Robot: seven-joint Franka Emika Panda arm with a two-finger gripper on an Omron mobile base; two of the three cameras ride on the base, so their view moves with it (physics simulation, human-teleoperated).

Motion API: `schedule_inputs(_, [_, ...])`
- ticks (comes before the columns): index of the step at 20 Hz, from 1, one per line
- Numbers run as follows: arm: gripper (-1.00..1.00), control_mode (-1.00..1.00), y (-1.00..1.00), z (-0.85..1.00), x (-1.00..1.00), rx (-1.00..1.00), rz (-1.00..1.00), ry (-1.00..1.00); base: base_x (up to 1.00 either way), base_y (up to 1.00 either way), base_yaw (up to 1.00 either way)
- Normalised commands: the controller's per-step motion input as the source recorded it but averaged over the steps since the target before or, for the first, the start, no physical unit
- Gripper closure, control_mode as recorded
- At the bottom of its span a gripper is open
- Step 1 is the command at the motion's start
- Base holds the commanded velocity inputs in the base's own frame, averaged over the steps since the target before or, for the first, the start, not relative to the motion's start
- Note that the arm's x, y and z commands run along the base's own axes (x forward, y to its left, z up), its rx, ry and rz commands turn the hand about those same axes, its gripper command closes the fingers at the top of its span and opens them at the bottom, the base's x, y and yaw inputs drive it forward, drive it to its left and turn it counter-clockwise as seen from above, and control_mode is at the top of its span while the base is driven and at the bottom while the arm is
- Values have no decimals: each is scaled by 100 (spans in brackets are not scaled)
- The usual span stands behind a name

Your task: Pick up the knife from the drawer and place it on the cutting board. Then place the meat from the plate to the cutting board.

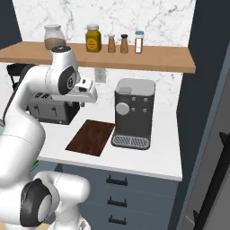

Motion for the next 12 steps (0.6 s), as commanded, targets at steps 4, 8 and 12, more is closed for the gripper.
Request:
schedule_inputs(4, [-100, -100, -13, -1, 0, 1, 0, 0, 0, 0, 0])
schedule_inputs(8, [-100, -100, -1, -11, -5, -1, 0, 1, 0, 0, 0])
schedule_inputs(12, [-100, 100, -35, -18, -16, 0, 8, 0, -14, -37, 15])
